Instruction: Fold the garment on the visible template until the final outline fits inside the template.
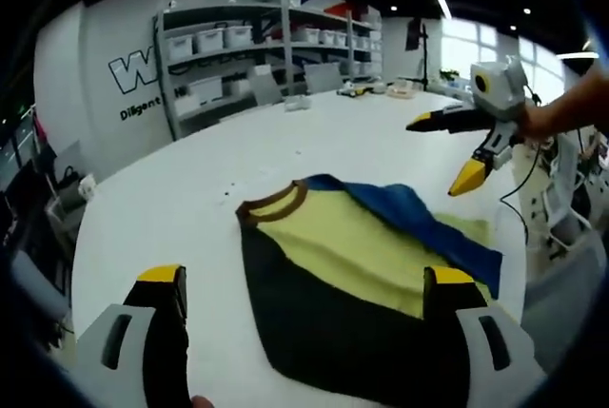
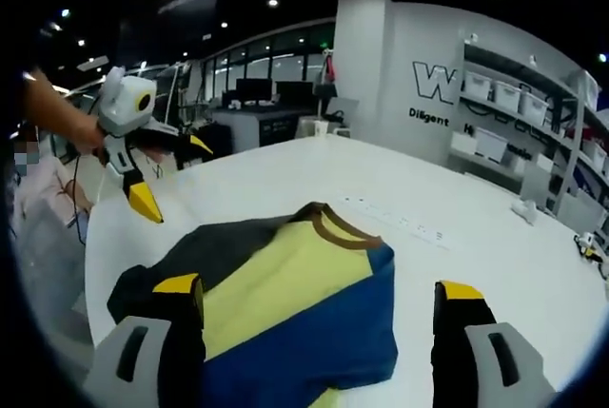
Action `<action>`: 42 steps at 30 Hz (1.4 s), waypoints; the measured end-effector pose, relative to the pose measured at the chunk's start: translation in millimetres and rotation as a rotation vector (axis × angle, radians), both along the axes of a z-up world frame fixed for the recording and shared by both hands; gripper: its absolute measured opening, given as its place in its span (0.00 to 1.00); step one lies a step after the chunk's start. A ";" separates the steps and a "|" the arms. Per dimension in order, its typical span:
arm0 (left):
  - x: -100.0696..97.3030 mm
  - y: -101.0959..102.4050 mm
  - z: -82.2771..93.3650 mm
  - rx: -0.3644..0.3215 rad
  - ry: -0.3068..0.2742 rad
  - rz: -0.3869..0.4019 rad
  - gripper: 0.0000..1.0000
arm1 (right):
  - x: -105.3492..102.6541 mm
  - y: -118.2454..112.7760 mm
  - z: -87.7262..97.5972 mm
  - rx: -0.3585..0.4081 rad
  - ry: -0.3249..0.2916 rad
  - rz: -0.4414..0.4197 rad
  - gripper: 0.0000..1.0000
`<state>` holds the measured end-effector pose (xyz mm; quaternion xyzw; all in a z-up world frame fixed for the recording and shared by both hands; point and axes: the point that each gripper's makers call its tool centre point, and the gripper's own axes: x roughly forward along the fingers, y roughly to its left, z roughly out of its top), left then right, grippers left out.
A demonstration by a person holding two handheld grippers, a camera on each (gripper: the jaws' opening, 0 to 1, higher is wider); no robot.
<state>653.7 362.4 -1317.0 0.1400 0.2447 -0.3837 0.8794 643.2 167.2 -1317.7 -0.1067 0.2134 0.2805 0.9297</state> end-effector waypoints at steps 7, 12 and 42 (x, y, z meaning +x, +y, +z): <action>-15.0 1.6 1.6 0.022 -0.007 -0.048 0.99 | -15.4 -6.2 6.0 -0.019 -0.010 0.011 0.99; -26.1 3.6 2.8 0.041 -0.016 -0.085 0.98 | -27.7 -11.4 7.2 -0.047 -0.019 0.020 0.90; -90.4 4.4 -22.7 0.017 0.021 -0.134 0.84 | -93.7 10.1 -16.9 -0.096 0.025 0.117 0.63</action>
